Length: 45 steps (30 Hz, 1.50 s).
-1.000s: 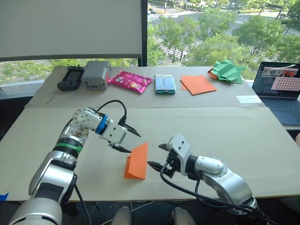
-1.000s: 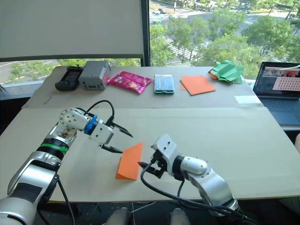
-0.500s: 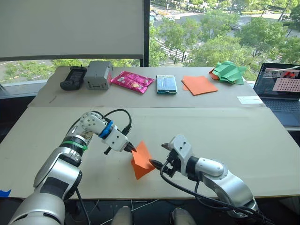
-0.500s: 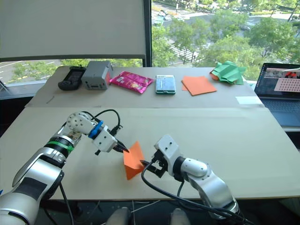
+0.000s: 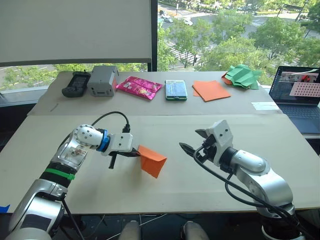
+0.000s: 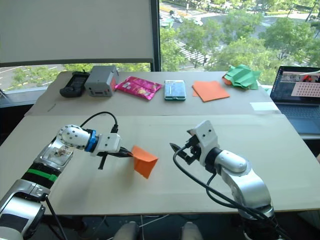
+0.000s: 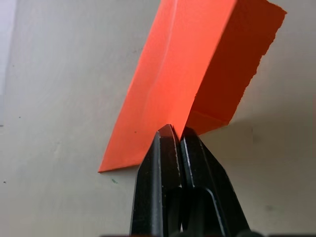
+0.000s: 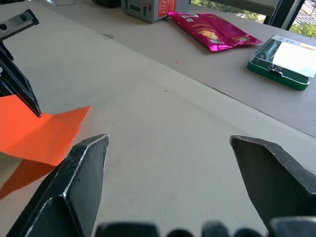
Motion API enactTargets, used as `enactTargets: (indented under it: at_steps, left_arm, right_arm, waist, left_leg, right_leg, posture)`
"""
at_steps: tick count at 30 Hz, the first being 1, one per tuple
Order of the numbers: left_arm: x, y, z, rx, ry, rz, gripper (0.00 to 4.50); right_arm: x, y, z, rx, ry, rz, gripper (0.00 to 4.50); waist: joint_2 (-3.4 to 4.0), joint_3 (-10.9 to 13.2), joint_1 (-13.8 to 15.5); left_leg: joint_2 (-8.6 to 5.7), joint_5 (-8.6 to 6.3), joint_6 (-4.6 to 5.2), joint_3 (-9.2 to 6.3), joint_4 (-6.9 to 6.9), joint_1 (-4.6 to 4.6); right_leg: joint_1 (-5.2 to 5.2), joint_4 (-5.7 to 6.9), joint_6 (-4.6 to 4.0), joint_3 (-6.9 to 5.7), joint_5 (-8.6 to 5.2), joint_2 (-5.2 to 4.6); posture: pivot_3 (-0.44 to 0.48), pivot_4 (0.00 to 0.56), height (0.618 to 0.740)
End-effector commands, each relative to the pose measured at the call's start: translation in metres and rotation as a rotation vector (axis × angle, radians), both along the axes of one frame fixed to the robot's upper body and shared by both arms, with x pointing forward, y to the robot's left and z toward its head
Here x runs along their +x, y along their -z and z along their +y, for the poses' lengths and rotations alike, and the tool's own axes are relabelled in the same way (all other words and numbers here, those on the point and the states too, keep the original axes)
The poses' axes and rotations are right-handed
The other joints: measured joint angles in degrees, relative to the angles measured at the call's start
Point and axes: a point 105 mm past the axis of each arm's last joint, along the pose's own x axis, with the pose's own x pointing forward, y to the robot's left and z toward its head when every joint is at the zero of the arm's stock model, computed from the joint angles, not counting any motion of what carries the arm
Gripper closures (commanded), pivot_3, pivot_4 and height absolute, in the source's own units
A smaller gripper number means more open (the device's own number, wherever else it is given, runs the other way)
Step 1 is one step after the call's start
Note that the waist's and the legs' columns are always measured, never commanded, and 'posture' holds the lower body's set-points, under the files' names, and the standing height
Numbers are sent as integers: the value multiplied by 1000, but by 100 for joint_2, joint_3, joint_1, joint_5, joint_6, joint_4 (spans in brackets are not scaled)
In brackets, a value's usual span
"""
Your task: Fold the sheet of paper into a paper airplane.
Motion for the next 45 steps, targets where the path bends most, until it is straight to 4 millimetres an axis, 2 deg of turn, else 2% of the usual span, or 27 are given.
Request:
enactTargets:
  at_steps: [1,5,9,10,13,19,23,25,32,36,40,45]
  left_arm:
    - [-3,-6,6,34,-172,8,4481]
    - [-6,4,5,62,-249,36,4481]
    - [-9,15,3,93,-244,46,4481]
    - [-10,17,2,90,-243,54,3925]
    - [-11,20,0,84,-240,73,3011]
    - [-10,6,-6,-7,-261,119,997]
    - [-14,-10,-1,-64,-269,143,997]
    - [-20,-14,8,-69,-270,147,997]
    - [-31,-27,32,-147,-305,171,997]
    - [-32,-23,50,-208,-358,177,997]
    - [-27,-21,55,-285,-425,183,997]
    - [-30,-15,56,-329,-450,213,970]
  right_arm:
    - [-1,-10,4,-3,-43,-53,147]
    - [-1,-4,10,-18,-82,-41,147]
    - [-5,3,17,-49,-138,-27,147]
    - [-5,4,17,-58,-145,-25,147]
    - [-5,7,18,-71,-160,-23,147]
    - [-13,7,29,-84,-239,-20,147]
    - [-24,10,43,-108,-322,-20,147]
    - [-29,14,57,-133,-367,-28,147]
    - [-29,27,91,-181,-392,-83,147]
    - [-21,30,98,-186,-345,-108,147]
    - [-20,32,97,-196,-345,-108,147]
    - [-17,41,96,-224,-346,-102,1705]
  waist:
    - [1,0,-26]
    - [0,3,-56]
    - [1,3,-64]
    - [1,3,-61]
    - [1,3,-61]
    - [0,3,-64]
    - [-1,4,-67]
    - [-1,4,-85]
    - [-3,5,-89]
    - [-2,6,-65]
    - [-3,6,-32]
    - [-4,5,-63]
  left_leg:
    - [0,0,0,0,1,2]
    - [-1,-6,-9,-1,0,12]
    - [-2,-5,-8,-3,0,12]
    - [-2,-4,-6,-2,0,12]
    - [-2,-1,-2,-2,1,8]
    - [-2,-1,-1,-2,0,6]
    - [-2,-1,-2,-2,1,6]
    - [-2,-1,-2,-3,0,7]
    - [0,-6,-10,-3,-7,36]
    - [0,-11,-18,-1,-7,31]
    - [0,-11,-18,-1,-5,25]
    - [0,-10,-16,0,-6,27]
  right_leg:
    - [-1,2,0,0,0,0]
    - [-6,-1,-1,1,-1,-1]
    - [-10,-4,-1,1,-1,-1]
    - [-10,-6,-1,1,-1,-1]
    - [-9,-11,-1,1,0,0]
    - [-4,-13,-1,1,0,0]
    - [-7,-13,-1,1,0,-1]
    - [-4,-14,-1,1,0,0]
    - [-14,-17,-3,0,-2,-1]
    - [-13,-35,-3,0,-2,-1]
    - [-10,-38,-3,0,-1,-2]
    - [-10,-37,-3,0,-1,-1]
  posture:
    - [0,150,706]
    - [0,150,706]
    - [0,150,706]
    - [0,150,706]
    - [0,150,706]
    - [0,150,706]
    - [0,150,706]
    - [0,150,706]
    - [0,150,706]
    - [0,150,706]
    - [0,150,706]
    - [0,150,706]
